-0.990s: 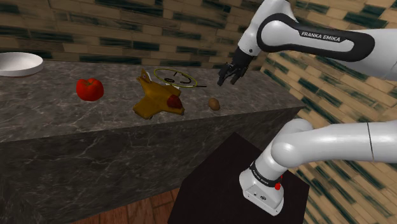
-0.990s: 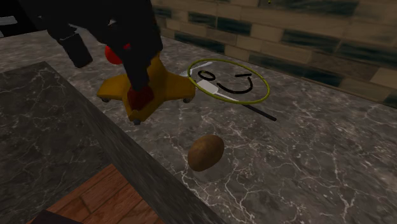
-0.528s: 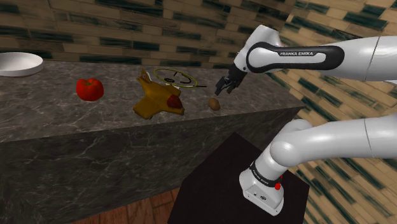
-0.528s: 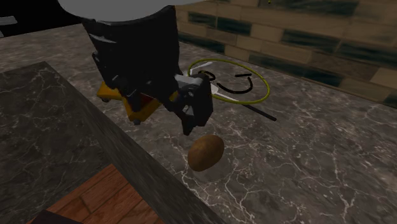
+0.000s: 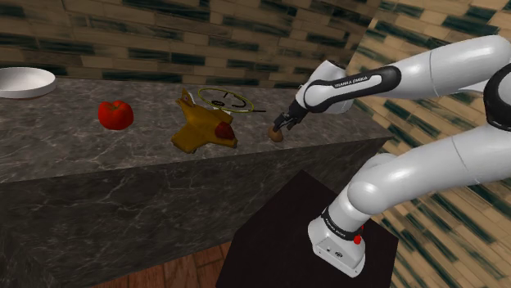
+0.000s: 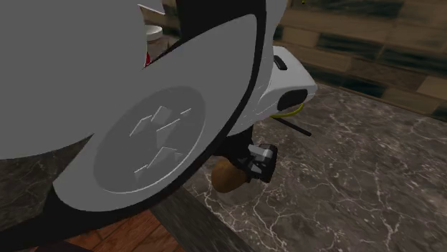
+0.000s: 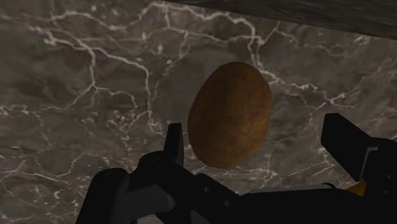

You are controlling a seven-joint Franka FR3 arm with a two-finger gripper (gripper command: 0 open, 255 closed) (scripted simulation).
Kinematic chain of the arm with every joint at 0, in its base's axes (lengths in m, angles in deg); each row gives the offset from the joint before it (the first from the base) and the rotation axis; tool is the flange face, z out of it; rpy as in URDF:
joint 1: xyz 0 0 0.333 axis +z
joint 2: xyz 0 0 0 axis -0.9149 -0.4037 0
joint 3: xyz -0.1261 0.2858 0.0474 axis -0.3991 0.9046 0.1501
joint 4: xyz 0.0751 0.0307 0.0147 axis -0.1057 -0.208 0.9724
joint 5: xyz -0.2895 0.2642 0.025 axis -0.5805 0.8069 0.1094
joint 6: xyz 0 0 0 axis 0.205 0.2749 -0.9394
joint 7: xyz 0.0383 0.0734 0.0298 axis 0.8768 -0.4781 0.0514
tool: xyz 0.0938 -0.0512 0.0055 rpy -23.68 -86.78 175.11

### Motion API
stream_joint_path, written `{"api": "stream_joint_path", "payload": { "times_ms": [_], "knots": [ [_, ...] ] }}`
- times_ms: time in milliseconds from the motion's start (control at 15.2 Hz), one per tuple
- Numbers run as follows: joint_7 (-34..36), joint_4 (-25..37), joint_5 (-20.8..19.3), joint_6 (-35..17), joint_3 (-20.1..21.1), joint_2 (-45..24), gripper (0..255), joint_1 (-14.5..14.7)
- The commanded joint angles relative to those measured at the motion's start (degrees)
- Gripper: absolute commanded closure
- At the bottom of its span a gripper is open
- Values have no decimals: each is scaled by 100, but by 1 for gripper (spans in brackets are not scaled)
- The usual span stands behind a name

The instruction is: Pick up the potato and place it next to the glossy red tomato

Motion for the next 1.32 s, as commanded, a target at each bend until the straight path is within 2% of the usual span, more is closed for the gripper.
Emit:
{"api": "stream_joint_path", "payload": {
  "times_ms": [0,462,924,990,1254],
  "knots": [
    [-176,-20,70,-369,-161,-299,0,64],
    [-404,-49,396,-1072,-376,-974,0,388],
    [-404,-49,395,-1071,-375,-973,0,387],
    [-404,-49,395,-1071,-375,-973,255,387],
    [-406,-50,396,-1072,-376,-973,255,387]
  ]
}}
